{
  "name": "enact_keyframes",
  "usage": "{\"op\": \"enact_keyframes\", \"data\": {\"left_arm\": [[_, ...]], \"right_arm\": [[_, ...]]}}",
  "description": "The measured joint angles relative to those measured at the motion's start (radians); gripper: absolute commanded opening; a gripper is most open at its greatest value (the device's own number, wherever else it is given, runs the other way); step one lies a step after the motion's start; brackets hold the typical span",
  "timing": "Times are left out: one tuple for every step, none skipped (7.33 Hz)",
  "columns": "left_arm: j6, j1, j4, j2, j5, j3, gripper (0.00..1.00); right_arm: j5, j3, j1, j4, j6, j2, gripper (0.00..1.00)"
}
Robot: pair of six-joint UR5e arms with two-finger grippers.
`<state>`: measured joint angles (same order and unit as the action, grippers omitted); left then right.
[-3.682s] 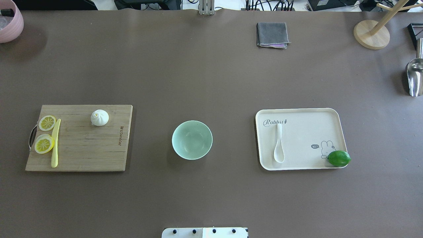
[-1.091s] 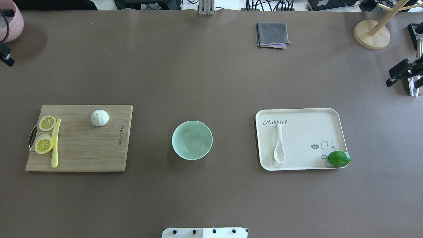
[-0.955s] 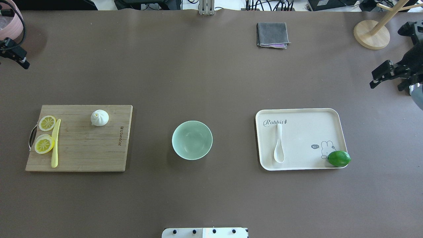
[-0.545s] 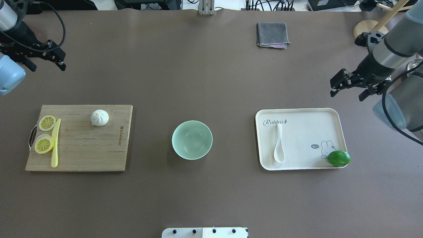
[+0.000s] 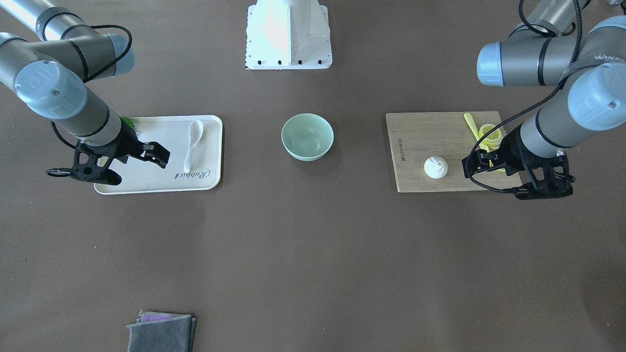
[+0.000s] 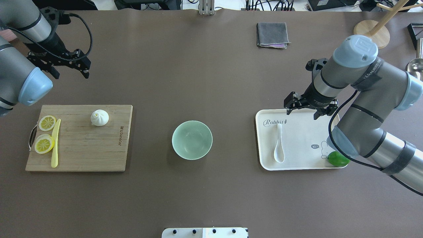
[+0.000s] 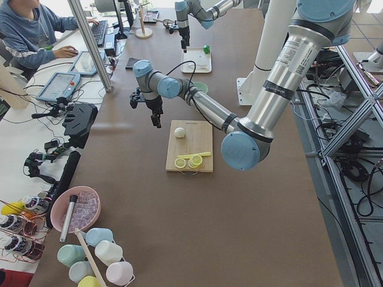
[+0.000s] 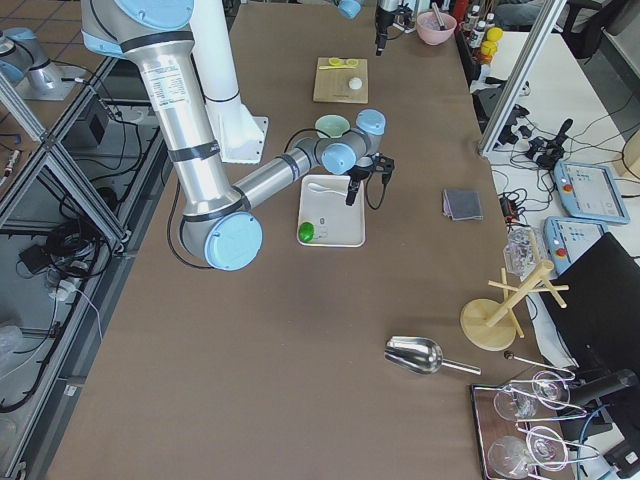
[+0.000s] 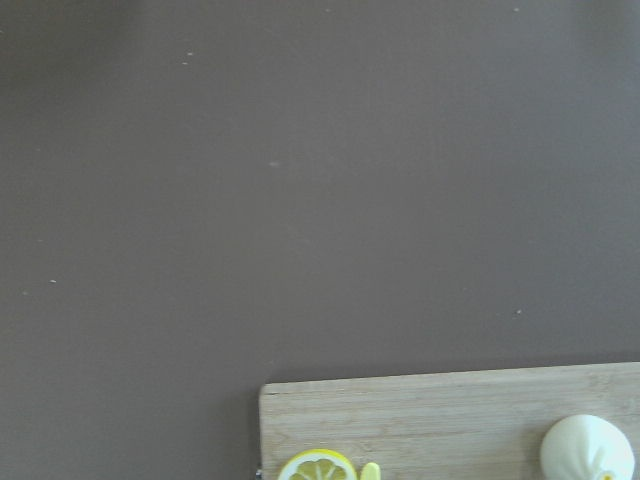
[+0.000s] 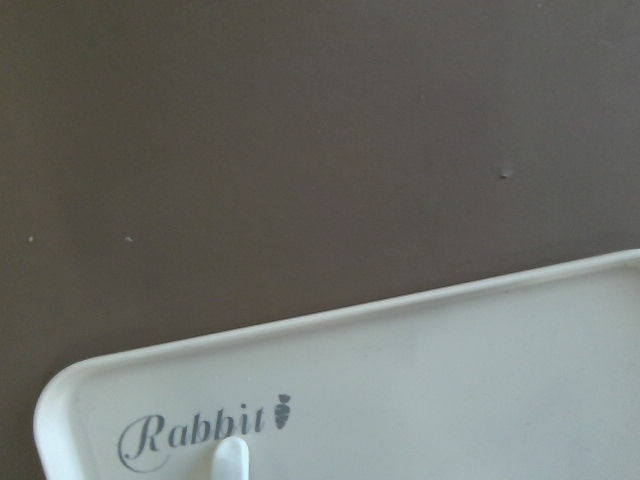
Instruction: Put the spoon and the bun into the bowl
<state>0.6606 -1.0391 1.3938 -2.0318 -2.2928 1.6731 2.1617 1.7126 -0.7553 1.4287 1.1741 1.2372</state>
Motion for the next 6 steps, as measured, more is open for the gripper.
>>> {"op": "enact_keyframes", "data": {"left_arm": [[0.006, 0.008, 0.000, -0.005, 0.001, -0.003, 0.98], [0.009, 0.011, 0.000, -0.007, 0.001, -0.005, 0.98], [0.009, 0.012, 0.001, -0.008, 0.001, -0.005, 0.98], [0.010, 0.013, 0.001, -0.008, 0.002, -0.005, 0.98], [0.015, 0.013, 0.001, -0.008, 0.002, -0.003, 0.98], [0.024, 0.014, 0.001, -0.008, 0.002, -0.002, 0.98]], "right_arm": [[-0.046, -0.016, 0.067, -0.049, 0.064, -0.003, 0.73], [-0.076, -0.022, 0.115, -0.066, 0.091, -0.006, 0.37], [-0.088, -0.024, 0.138, -0.070, 0.101, -0.006, 0.00], [-0.091, -0.023, 0.146, -0.071, 0.104, -0.006, 0.00], [-0.089, -0.020, 0.149, -0.071, 0.105, -0.006, 0.00], [-0.086, -0.014, 0.148, -0.070, 0.105, -0.005, 0.00]]}}
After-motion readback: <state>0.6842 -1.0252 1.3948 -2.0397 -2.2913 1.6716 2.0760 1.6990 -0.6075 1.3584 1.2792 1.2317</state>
